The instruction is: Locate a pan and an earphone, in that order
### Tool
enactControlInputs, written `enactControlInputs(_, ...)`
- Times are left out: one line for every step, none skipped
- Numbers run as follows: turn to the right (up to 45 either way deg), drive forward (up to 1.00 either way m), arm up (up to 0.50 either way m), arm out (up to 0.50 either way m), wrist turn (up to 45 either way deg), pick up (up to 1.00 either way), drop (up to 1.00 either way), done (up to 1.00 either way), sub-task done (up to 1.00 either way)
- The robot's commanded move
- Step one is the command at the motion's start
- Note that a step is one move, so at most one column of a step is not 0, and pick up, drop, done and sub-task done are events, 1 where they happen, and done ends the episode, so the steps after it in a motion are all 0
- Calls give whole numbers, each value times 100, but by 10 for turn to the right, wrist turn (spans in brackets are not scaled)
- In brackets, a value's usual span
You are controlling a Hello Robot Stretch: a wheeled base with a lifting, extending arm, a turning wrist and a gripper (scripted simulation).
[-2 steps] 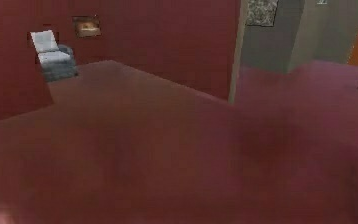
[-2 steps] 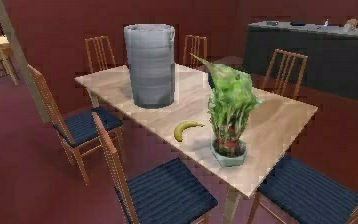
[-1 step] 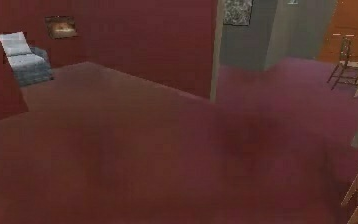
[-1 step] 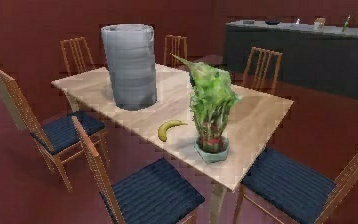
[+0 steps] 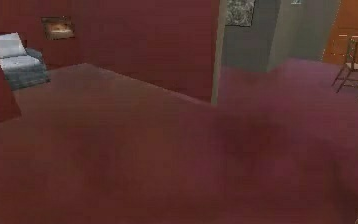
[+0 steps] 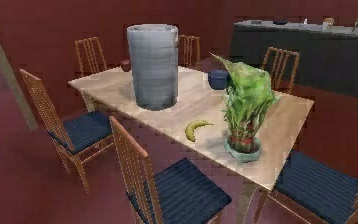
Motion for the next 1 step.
enactControlInputs(-450, 0, 0, 0, 0, 0, 0, 0, 0)
